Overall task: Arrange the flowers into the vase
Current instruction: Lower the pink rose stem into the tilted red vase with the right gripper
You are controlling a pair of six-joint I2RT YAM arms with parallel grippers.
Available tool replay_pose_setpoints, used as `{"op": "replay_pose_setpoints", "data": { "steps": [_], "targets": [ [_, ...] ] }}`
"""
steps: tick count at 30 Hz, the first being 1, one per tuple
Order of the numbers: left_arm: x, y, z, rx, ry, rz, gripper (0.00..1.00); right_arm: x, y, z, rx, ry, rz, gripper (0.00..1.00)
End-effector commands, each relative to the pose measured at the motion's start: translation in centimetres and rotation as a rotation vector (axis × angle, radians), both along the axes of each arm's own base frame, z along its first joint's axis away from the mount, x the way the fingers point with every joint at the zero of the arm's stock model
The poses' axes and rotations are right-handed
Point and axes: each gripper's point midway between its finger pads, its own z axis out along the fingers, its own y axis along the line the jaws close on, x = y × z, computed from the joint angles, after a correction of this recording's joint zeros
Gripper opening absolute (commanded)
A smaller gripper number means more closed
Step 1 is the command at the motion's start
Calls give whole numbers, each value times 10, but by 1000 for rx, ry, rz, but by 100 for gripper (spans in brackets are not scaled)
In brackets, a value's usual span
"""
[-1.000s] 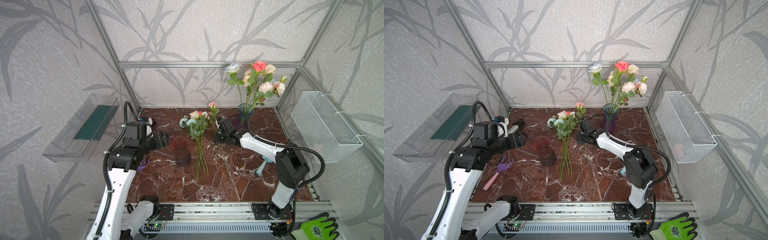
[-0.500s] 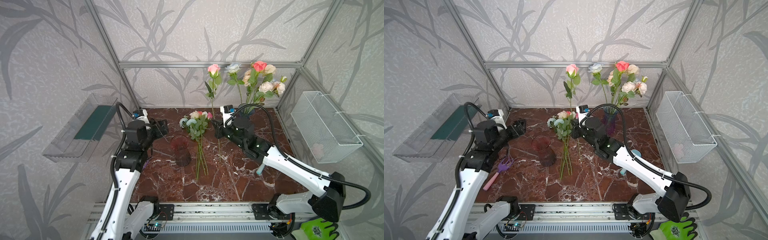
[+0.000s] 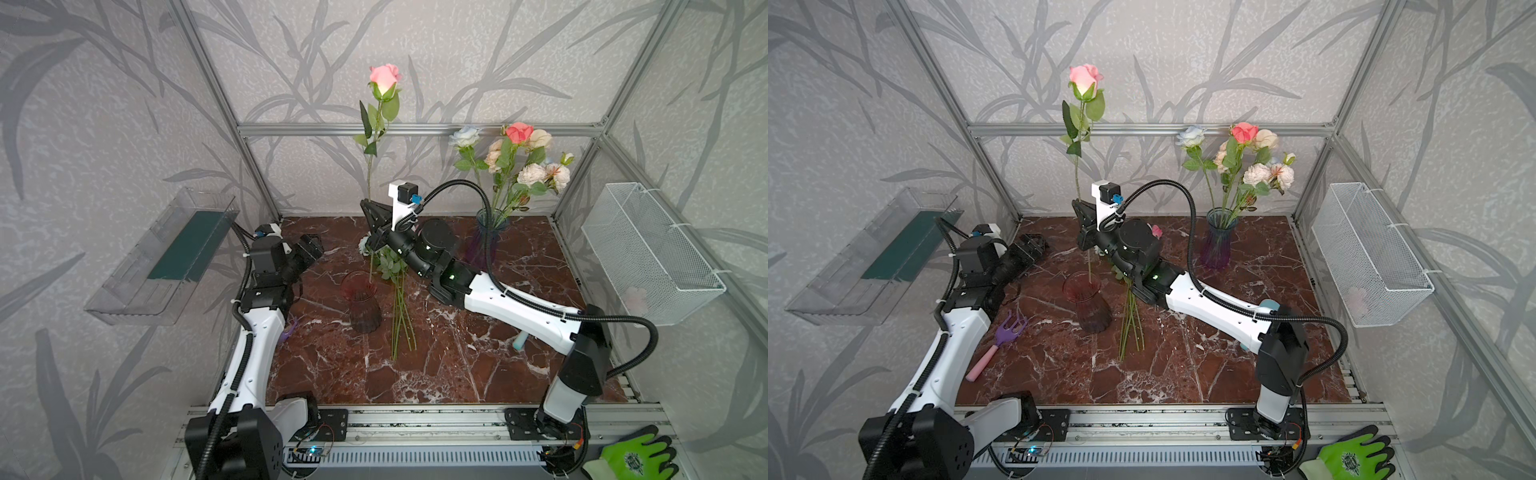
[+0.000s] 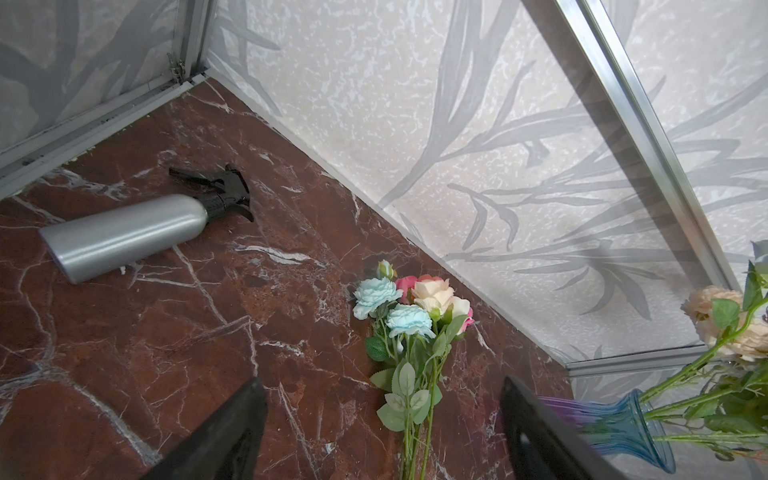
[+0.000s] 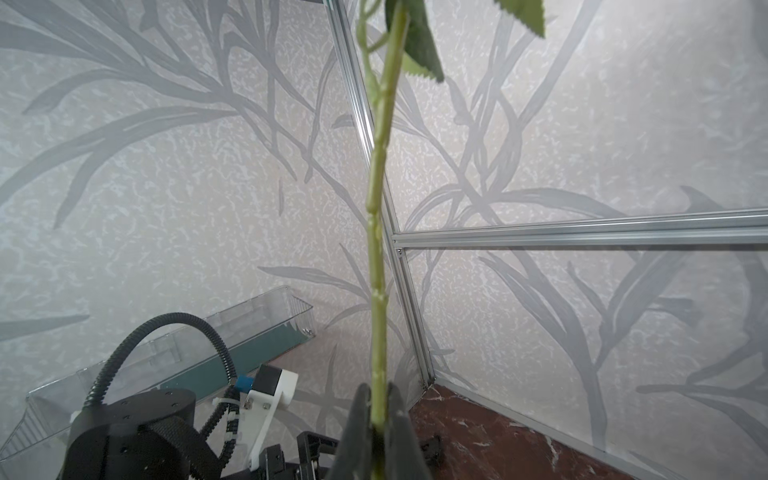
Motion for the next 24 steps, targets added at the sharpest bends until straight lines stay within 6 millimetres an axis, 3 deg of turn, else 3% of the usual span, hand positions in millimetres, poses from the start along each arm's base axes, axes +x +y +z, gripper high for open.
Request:
{"op": "replay_pose_setpoints", "data": {
  "steps": [1,9,10,14,20,24],
  "targets": [
    [4,-2,11,-56,-52,-18,88,0,15,-8,19,-6,19,2],
    [8,-5,8,-83,-52,-50,86,-11,48,-96,-137,93,104,6],
    [8,-4,9,-83,-54,-49,85,-30,61,-104,-159,98,145,7],
    [5,2,9,-75,-61,-24,85,-54,75,-140,-242,103,179,13],
    [2,12,4,-42,-53,17,84,-55,65,-172,-264,146,147,26],
    [3,14,-2,-35,-40,26,84,-55,54,-168,-257,132,116,29]
  ]
}}
